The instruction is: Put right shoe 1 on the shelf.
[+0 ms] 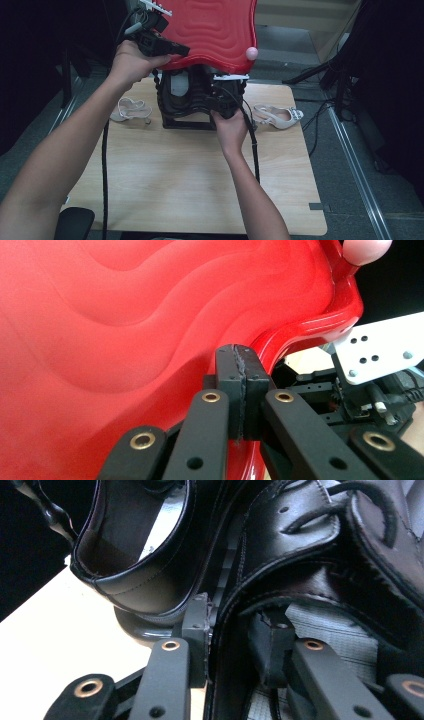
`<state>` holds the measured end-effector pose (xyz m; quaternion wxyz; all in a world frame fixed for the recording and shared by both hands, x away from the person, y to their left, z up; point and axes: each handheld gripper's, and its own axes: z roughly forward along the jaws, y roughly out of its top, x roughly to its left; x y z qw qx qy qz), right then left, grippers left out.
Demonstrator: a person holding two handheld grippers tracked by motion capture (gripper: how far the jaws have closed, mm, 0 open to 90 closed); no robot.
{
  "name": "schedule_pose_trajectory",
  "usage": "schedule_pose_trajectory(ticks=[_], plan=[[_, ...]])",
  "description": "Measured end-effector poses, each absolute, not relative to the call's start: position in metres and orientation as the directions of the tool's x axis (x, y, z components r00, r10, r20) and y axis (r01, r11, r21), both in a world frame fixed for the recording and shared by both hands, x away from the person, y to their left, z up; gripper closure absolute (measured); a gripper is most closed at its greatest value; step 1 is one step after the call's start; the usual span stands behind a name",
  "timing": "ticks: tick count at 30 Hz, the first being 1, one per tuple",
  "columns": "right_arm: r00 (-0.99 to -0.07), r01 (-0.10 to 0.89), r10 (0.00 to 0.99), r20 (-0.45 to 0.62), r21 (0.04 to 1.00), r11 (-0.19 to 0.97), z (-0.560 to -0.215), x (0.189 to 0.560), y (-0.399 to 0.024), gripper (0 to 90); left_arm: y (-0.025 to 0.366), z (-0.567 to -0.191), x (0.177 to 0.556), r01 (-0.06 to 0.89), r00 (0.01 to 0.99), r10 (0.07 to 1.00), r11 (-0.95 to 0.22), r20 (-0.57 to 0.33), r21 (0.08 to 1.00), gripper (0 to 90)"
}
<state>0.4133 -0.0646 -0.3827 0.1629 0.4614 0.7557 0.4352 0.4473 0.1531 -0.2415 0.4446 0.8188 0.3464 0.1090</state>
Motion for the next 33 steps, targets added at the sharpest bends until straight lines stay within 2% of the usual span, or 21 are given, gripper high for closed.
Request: schedule_pose_trajectory(ticks=[6,24,30,33], plan=[[-0.545,0.573,0.814,0.199,0.797,0.189,-0.379,0.411,-0.069,64.3,0.153,-0.242,0.447,0.47,0.734,0.667,-0.365,-0.126,0.804,90.0],[-0.581,0.548,0.799,0.155,0.801,0.243,-0.367,0.388,-0.077,62.6,0.153,-0.242,0.447,0.471,0.729,0.674,-0.363,-0.123,0.804,90.0],[-0.611,0.533,0.778,0.149,0.804,0.265,-0.36,0.373,-0.087,69.7,0.152,-0.242,0.446,0.472,0.726,0.677,-0.362,-0.122,0.804,90.0],[-0.635,0.517,0.758,0.148,0.811,0.274,-0.357,0.363,-0.092,82.1,0.152,-0.243,0.446,0.473,0.725,0.678,-0.362,-0.121,0.803,90.0]])
